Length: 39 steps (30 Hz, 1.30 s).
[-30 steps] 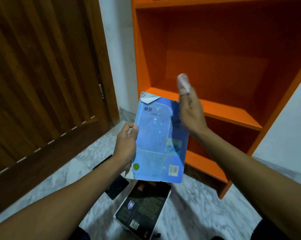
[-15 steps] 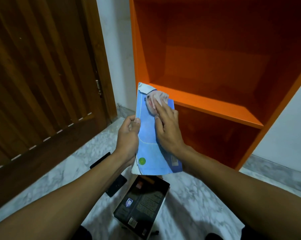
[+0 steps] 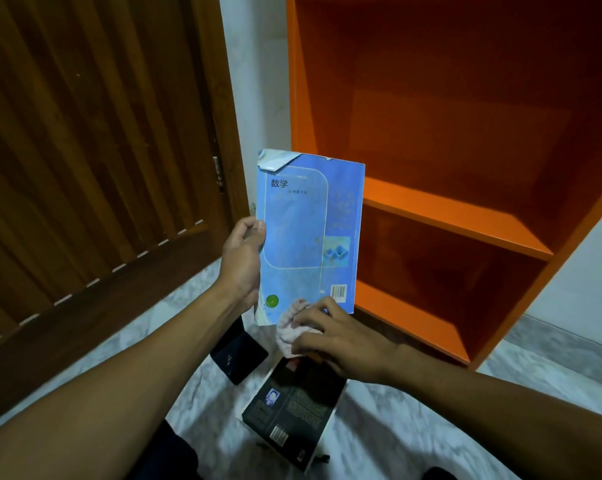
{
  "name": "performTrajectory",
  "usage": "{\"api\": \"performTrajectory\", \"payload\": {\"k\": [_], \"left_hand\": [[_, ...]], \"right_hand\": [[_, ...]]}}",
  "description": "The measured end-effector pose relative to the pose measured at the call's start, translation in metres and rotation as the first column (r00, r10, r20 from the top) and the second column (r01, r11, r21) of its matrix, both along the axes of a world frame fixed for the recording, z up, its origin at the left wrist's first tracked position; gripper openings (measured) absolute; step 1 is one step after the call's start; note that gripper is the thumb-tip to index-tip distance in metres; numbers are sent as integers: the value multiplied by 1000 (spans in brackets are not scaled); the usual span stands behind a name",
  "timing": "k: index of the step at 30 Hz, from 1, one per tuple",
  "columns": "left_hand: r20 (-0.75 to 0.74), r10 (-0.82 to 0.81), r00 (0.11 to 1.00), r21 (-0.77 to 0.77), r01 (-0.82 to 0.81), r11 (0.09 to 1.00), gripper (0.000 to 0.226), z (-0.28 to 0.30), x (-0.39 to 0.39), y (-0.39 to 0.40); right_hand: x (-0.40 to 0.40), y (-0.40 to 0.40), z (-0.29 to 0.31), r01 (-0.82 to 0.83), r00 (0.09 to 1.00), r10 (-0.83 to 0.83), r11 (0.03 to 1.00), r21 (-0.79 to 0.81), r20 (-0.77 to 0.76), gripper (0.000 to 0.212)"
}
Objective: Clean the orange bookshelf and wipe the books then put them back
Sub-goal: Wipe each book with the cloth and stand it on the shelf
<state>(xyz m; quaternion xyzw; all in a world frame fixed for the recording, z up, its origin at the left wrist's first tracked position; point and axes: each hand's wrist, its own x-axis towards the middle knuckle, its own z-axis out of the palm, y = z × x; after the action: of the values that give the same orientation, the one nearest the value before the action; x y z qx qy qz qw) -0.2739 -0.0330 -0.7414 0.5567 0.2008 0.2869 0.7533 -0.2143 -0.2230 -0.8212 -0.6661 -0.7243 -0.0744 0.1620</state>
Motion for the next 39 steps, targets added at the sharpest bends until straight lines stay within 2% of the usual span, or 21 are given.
{"api": "performTrajectory", "payload": {"k": [3,5,6,7,9,11,13,16,17,19,20,23,25,26,28,29,30,32,34,36,39], "left_hand": [[-19,21,1000,16,-21,1000,16,1,-1,3],[-23,36,999,32,-35,999,18,3,-2,9],[-26,46,999,36,-45,998,19,4,-3,12],[-29,57,998,35,-56,998,20,4,-5,14],[-38,73,997,25,-72,997,20,5,-7,19],[-48,89,995,16,-88,996,20,5,-9,24],[-57,94,994,-10,-95,995,19,6,-11,25],[-84,51,995,-56,-56,997,17,5,-12,22],[-95,31,995,-60,-37,998,17,5,-11,20],[-133,20,991,-35,-25,999,18,4,-10,17],[-171,36,985,13,-34,999,18,3,-9,16],[-349,115,930,265,-19,964,19,-5,-8,15],[-472,176,864,491,91,867,45,-13,-8,12],[-473,219,853,591,123,797,59,-16,-8,9],[-380,208,901,697,131,705,71,-15,-5,-4],[-347,138,928,687,151,711,72,-14,-2,-13],[-350,36,936,624,204,754,75,-14,1,-22],[-393,-148,908,419,320,850,86,-18,8,-39],[-422,-139,896,307,285,908,95,-25,12,-49],[-372,-21,928,273,131,953,91,-28,17,-50],[-298,55,953,241,20,970,72,-30,18,-46]], "right_hand": [[0,-6,8,22,994,-45,973,-228,-95,24],[14,-11,4,125,950,-240,879,-460,-201,27],[23,-14,1,168,884,-376,811,-561,-278,27],[31,-19,-1,190,776,-507,755,-628,-374,29],[43,-26,-2,203,431,-663,733,-650,-613,39],[52,-32,1,255,54,-602,780,-572,-797,48],[60,-34,11,315,-153,-491,798,-513,-858,38],[58,-29,30,178,-321,-298,913,-366,-899,32],[54,-26,36,152,-327,-260,935,-322,-909,38],[45,-20,41,157,-239,-258,941,-299,-936,52],[41,-18,41,188,-203,-241,941,-280,-949,52],[30,-17,48,254,-188,-210,933,-254,-959,27],[26,-15,51,311,-132,-235,913,-266,-963,23],[23,-12,54,334,-84,-247,906,-261,-965,19],[19,-2,53,392,25,-279,886,-247,-960,12],[16,2,52,423,92,-308,873,-243,-947,12],[15,5,47,453,183,-356,858,-243,-917,12],[14,7,40,518,413,-463,828,-216,-784,13],[12,9,34,536,628,-512,831,-151,-586,20],[11,10,32,518,728,-511,847,-121,-457,24],[8,13,25,485,759,-494,864,-139,-424,21]]}}
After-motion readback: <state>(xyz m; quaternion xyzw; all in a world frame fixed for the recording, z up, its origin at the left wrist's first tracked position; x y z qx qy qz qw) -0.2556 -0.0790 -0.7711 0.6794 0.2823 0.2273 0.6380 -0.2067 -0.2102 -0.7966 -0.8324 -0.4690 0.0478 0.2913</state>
